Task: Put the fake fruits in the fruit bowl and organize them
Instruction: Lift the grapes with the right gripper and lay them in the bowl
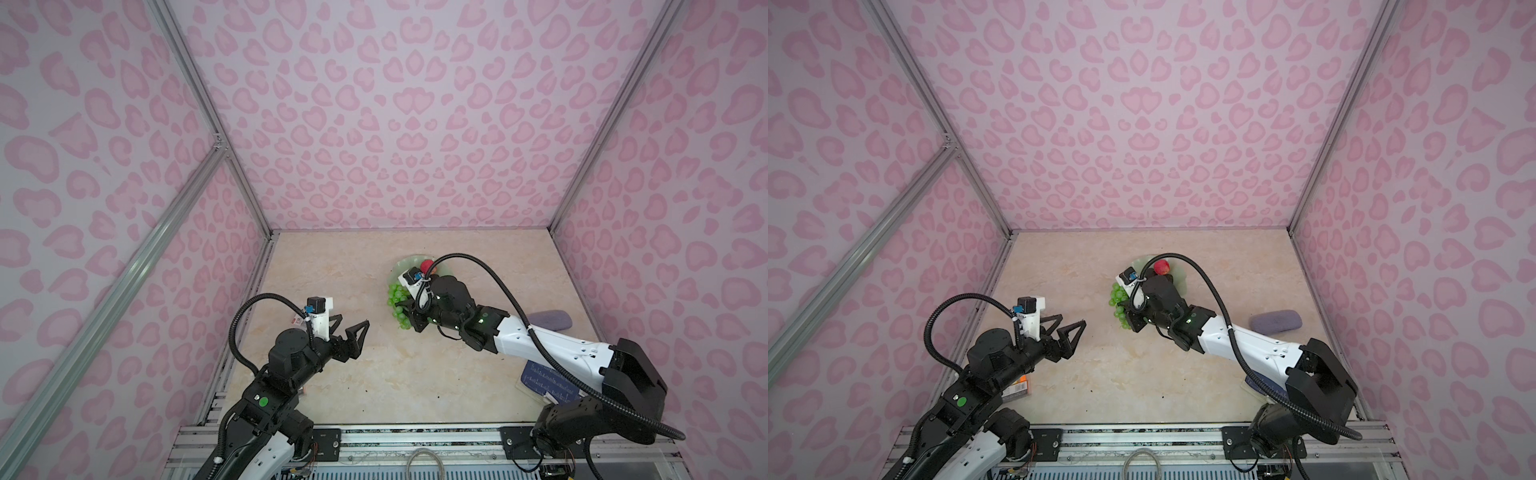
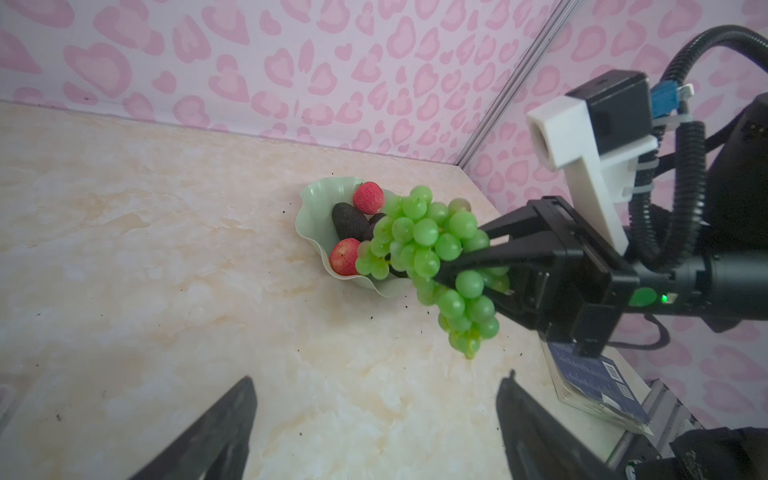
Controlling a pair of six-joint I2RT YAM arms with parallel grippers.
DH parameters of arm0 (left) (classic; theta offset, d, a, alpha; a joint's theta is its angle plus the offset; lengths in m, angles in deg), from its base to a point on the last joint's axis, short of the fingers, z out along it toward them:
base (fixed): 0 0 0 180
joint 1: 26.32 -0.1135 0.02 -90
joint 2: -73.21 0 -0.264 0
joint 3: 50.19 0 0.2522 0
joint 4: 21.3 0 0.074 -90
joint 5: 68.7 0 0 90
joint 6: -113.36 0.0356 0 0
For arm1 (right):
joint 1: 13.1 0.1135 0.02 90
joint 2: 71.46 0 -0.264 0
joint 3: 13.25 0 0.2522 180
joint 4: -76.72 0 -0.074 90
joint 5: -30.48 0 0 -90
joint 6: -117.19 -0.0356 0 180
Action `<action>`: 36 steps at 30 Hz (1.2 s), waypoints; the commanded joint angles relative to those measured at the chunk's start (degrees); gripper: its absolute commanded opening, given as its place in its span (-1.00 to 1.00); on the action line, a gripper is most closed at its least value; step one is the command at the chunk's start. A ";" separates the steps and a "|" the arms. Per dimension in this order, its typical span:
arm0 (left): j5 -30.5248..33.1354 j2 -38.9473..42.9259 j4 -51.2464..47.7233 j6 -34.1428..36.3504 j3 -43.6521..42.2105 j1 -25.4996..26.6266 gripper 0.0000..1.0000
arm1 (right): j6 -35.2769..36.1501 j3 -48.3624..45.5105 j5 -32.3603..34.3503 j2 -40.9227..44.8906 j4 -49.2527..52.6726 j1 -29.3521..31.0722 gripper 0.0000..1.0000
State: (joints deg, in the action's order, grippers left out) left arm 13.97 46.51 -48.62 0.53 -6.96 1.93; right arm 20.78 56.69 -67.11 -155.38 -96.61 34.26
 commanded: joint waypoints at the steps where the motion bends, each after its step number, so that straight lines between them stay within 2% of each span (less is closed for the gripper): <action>1: -1.24 0.20 1.90 0.31 0.23 0.05 0.82 | 1.95 -2.17 3.78 -0.77 -13.64 -2.12 -0.54; 8: -1.78 -0.70 2.14 0.68 0.84 0.05 0.82 | 2.62 -3.32 1.96 -6.95 -24.92 -7.25 -0.50; 16: -6.08 -1.68 4.07 1.21 0.80 0.05 0.82 | 2.83 -2.77 3.07 -15.97 -34.20 -9.33 -0.41; 28: -5.46 -3.73 3.19 1.82 1.97 0.05 0.81 | 1.25 -3.14 5.58 -22.97 -37.75 -10.57 -0.23; 32: -5.13 -3.58 3.17 1.56 1.57 0.05 0.81 | 1.50 -1.90 5.56 -24.48 -35.99 -10.61 -0.04; 36: -4.97 -3.45 3.17 1.64 1.62 0.05 0.82 | 1.50 -1.43 6.31 -24.89 -34.75 -10.58 0.34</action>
State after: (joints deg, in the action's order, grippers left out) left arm 8.74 42.92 -46.98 1.61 -5.60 1.93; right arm 22.26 54.94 -62.06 -179.73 -130.29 23.66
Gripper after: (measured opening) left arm 0.907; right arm 0.643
